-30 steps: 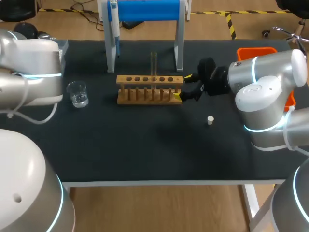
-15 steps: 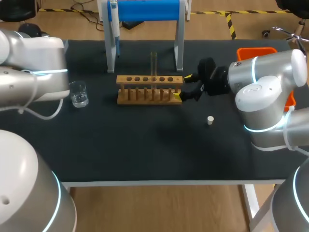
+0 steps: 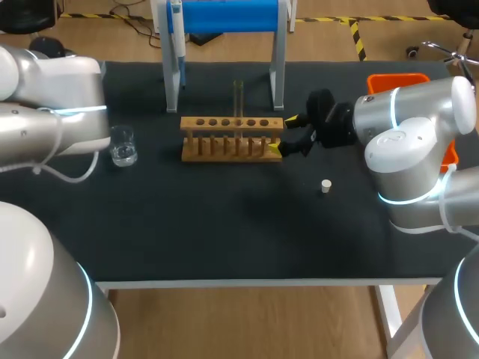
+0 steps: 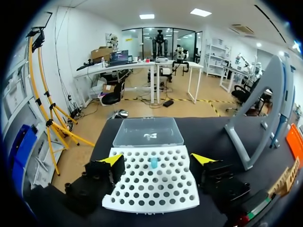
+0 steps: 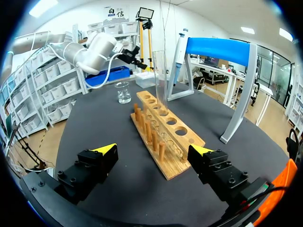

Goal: Invert the test tube, pick up the pipette, mount the tip to pipette, aspirate from beaker and dispense into the tube, eject the tip, return the pipette, and cap with the stopper.

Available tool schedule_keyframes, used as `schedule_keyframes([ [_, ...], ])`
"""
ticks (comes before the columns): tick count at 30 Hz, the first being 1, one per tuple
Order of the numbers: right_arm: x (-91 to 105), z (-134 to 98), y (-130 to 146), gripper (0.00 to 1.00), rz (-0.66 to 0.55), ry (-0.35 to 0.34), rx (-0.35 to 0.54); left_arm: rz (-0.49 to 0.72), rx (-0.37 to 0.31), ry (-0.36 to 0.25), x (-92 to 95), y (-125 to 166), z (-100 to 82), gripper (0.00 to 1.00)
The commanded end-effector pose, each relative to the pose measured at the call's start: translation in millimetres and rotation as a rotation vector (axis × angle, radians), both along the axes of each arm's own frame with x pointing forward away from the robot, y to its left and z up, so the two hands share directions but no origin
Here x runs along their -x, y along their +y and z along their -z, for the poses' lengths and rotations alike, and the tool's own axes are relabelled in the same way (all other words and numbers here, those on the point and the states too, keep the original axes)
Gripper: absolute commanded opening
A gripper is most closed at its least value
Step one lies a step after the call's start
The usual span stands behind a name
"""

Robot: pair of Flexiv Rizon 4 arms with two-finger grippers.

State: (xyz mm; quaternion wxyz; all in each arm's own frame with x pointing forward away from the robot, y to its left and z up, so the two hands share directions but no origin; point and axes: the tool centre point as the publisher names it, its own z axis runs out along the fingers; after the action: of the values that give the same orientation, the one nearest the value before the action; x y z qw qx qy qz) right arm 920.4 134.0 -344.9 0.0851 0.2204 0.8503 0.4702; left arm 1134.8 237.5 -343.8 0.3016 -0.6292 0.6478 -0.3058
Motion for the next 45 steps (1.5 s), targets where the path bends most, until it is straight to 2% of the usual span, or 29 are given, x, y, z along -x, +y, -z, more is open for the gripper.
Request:
schedule_keyframes([
  [1,0.2,0,-1,1.0,-0.001,0.0,-0.001,0.002,-0.002,0.004,-8.9,0,3.0,0.5],
  [4,0.2,0,-1,1.0,-0.001,0.0,-0.001,0.006,-0.004,0.006,-11.9,0,4.7,0.59],
  [6,0.2,0,-1,1.0,-0.001,0.0,-0.001,0.006,-0.004,0.01,-13.6,1,6.4,0.6],
  [8,0.2,0,-1,1.0,-0.001,0.0,-0.001,0.006,-0.003,0.013,-14.9,1,7.8,0.49],
  [12,0.2,0,-1,1.0,-0.001,0.0,-0.001,0.001,-0.001,0.02,-17.7,2,10.6,0.53],
  [13,0.2,0,-1,1.0,-0.001,0.0,-0.001,-0.001,0.0,0.021,-18.3,3,11.1,0.5],
  [29,0.2,0,-1,1.0,-0.001,0.0,-0.001,-0.024,0.012,0.028,-22.9,10,15.7,0.46],
  [39,0.2,0,-1,1.0,-0.001,0.0,-0.001,-0.025,0.007,0.037,-23.9,11,19.9,0.39],
  [45,0.2,0,-1,1.0,-0.001,0.0,-0.001,-0.024,0.0,0.039,-24.8,10,21.0,0.4],
])
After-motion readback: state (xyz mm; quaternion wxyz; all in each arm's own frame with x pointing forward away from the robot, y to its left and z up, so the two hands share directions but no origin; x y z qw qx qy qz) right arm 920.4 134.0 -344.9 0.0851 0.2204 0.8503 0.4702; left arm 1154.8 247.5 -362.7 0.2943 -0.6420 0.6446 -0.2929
